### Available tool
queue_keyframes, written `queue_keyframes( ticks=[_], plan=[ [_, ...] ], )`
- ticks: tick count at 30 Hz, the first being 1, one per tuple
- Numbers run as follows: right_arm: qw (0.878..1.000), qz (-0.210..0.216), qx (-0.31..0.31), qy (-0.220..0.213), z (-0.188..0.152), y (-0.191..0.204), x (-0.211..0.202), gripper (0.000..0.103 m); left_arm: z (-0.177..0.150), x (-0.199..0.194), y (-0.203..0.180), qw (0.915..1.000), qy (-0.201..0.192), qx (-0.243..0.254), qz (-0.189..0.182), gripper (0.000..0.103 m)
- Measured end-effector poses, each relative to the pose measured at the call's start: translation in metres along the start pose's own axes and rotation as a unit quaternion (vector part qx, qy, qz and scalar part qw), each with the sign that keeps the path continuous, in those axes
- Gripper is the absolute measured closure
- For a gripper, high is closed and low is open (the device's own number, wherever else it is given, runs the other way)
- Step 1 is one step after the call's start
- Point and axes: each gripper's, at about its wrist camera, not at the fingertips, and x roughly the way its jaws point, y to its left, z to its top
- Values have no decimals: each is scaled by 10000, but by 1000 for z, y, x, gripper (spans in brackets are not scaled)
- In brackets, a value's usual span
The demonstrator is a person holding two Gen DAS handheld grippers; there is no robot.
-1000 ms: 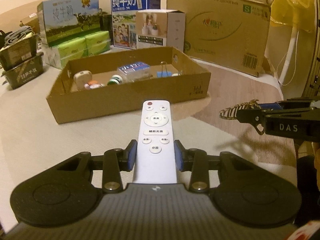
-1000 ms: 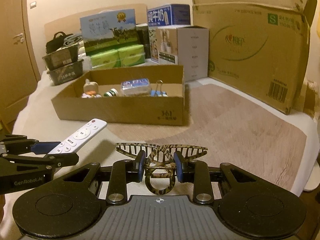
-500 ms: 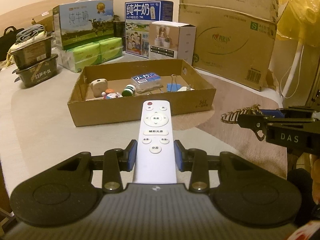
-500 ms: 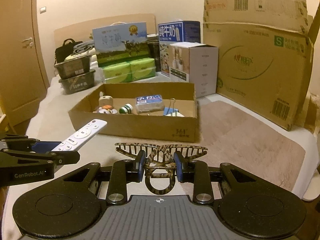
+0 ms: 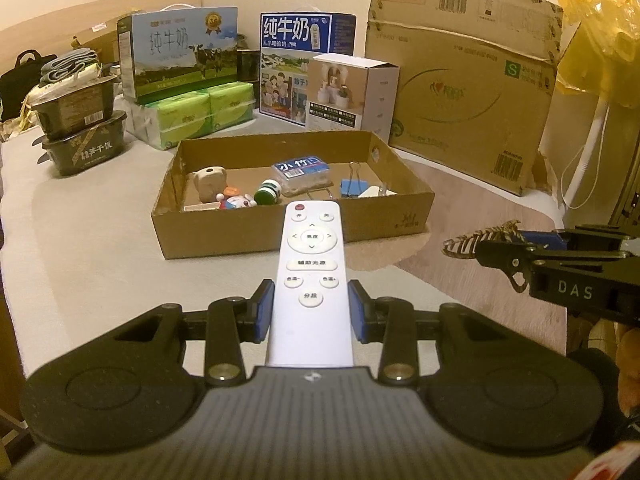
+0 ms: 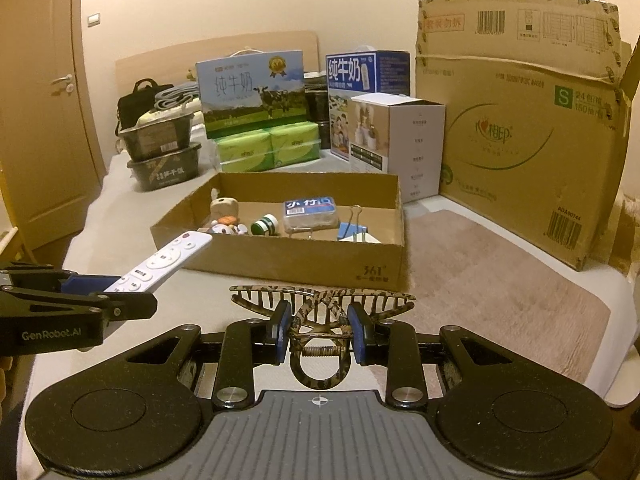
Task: Organize rigid objects
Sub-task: 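Lift and carry the white remote and claw clip toward the cardboard tray, then lower the remote and claw clip down into the tray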
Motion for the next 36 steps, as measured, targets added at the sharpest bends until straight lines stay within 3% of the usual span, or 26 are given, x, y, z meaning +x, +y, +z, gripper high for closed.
queue_keyframes(
  ticks=[18, 36],
  plan=[
    [9998, 116, 69, 121, 55, -21, 42, 72, 55, 27, 39, 9999, -51, -57, 82, 68],
    [9989, 334, -171, 286, 112, -24, 98, 72, 105, 80, 65, 9997, 143, -87, 172, 68]
  ],
)
